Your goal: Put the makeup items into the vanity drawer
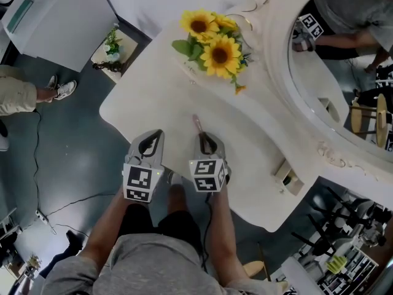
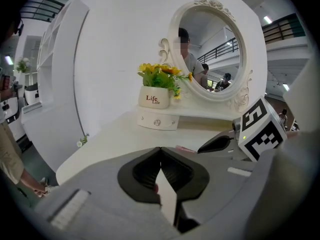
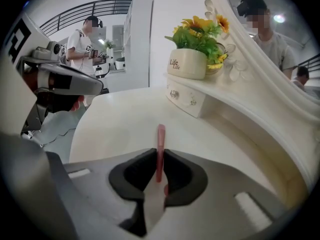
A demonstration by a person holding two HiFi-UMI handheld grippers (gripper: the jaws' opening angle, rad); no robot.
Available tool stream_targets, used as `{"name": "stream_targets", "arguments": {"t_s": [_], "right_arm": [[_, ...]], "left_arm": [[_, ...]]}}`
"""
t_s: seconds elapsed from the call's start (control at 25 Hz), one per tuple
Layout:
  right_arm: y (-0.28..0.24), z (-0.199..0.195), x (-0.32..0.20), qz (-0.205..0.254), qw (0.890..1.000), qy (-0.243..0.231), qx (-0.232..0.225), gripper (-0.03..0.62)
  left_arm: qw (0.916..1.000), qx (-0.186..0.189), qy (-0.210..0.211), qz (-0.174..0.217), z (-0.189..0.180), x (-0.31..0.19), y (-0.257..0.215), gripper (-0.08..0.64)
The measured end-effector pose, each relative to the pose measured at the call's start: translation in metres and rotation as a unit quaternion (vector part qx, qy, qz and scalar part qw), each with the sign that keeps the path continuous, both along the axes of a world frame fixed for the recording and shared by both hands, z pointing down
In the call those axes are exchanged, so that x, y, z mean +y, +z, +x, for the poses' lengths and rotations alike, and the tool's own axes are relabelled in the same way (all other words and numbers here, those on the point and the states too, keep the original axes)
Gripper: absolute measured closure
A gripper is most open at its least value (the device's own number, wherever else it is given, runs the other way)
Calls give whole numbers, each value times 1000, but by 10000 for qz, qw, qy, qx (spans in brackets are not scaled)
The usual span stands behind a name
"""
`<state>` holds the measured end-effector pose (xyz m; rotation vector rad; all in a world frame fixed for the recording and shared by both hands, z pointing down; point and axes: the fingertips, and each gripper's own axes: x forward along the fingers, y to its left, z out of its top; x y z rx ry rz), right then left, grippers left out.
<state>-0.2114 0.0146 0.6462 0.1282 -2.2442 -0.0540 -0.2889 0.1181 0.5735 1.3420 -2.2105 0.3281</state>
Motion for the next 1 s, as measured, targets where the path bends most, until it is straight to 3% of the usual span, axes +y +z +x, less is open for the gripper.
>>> {"name": "stream_targets", "arguments": {"t_s": [0.28,0.56,1.0], "right_arm": [[-39,4,-11,45,9987,277,-422,543],[-85,32,-33,163,9931,838,-810,543],[-142,120,-74,469,9673,2211,-1147,543]], "left_arm": [[9994,-170,250,150,3,-15,-25,549],[9948,-372,851,414,24,-52,-62,549],[9731,-522,2086,827,89,-118,-116,549]]}}
